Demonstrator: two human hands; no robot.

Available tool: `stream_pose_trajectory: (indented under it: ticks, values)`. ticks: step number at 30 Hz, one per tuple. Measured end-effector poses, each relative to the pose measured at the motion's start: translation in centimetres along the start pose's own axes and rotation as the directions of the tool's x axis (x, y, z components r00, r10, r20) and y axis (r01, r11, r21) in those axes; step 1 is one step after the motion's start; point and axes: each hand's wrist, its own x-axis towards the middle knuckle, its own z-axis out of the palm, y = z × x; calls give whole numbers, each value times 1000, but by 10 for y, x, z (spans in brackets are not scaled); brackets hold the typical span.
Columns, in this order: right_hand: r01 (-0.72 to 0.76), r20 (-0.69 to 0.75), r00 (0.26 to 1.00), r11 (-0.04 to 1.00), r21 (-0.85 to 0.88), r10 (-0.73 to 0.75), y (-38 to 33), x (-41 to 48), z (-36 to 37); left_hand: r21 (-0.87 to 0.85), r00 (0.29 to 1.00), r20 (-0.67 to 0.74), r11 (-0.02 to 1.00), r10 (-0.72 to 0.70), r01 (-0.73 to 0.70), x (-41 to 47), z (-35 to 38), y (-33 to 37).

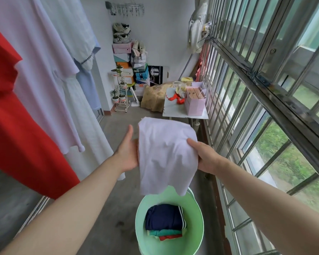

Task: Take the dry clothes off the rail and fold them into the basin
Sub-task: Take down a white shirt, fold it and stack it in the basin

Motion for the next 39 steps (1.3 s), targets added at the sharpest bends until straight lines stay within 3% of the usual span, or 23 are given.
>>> stream_pose_trajectory:
  ticks: [4, 8, 10, 13, 19, 20, 22, 24, 25, 29, 33, 36, 39]
  values:
    - [-52, -98, 994, 995, -81, 44, 2, 4, 3, 375, 998, -47, 925, -45, 59, -7, 11, -25]
    - [-42, -52, 998, 984, -174, 34, 14, 9, 0, 478, 962, -230, 878, 145, -18, -1, 13, -26]
    - [18, -37, 999, 982, -186, -25, 18, 10, 0, 510, 936, -268, 858, 228, -63, 0, 17, -23]
    - [58, 52, 998, 932, -359, -42, 18, 8, 3, 625, 906, -263, 774, 331, -102, 10, -1, -19]
    - [7, 139, 987, 847, -532, 79, 18, 8, 0, 612, 963, -204, 791, 178, -16, 7, -8, -21]
    - [4, 148, 983, 784, -620, 112, 20, 9, 0, 603, 969, -195, 798, 155, -6, 7, -10, -20]
    - [91, 158, 983, 501, -861, 93, 25, 12, -1, 598, 982, -171, 801, 83, 37, 5, -13, -17]
    - [176, 181, 983, 195, -965, 7, 28, 15, 1, 641, 985, -174, 760, 4, 110, 3, -15, -14]
    - [177, 175, 984, 123, -977, -26, 29, 15, 3, 673, 983, -182, 724, -32, 148, 2, -16, -14]
    - [155, 156, 984, -15, -988, -85, 30, 14, 5, 696, 973, -193, 682, -124, 225, 3, -21, -17]
    - [109, 119, 984, -83, -991, -130, 29, 15, 5, 754, 969, -170, 609, -181, 246, 3, -26, -22]
    - [111, 133, 980, -144, -983, -150, 28, 15, 1, 802, 973, -167, 552, -156, 227, 3, -25, -25]
    - [110, 140, 979, -195, -975, -148, 28, 15, -1, 884, 983, -140, 432, -115, 177, 2, -21, -23]
